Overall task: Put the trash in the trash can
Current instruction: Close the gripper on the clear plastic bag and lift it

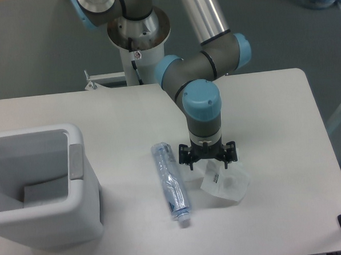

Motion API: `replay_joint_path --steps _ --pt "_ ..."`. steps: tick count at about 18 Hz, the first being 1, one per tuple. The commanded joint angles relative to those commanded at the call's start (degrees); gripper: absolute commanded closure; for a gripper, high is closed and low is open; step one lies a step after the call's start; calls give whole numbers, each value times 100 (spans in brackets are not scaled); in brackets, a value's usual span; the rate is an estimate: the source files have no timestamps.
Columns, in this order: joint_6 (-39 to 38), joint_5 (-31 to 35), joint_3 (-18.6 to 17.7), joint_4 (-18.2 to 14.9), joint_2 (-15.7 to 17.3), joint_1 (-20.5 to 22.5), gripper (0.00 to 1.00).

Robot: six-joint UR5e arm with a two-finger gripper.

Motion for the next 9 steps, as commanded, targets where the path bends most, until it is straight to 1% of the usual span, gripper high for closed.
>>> replay_joint_path --steps 2,7,9 --pt "-9 0 44 0 -9 0 3" --pt "-18 0 237 26 -96 0 4" --pt "-9 17 246 26 -97 0 7"
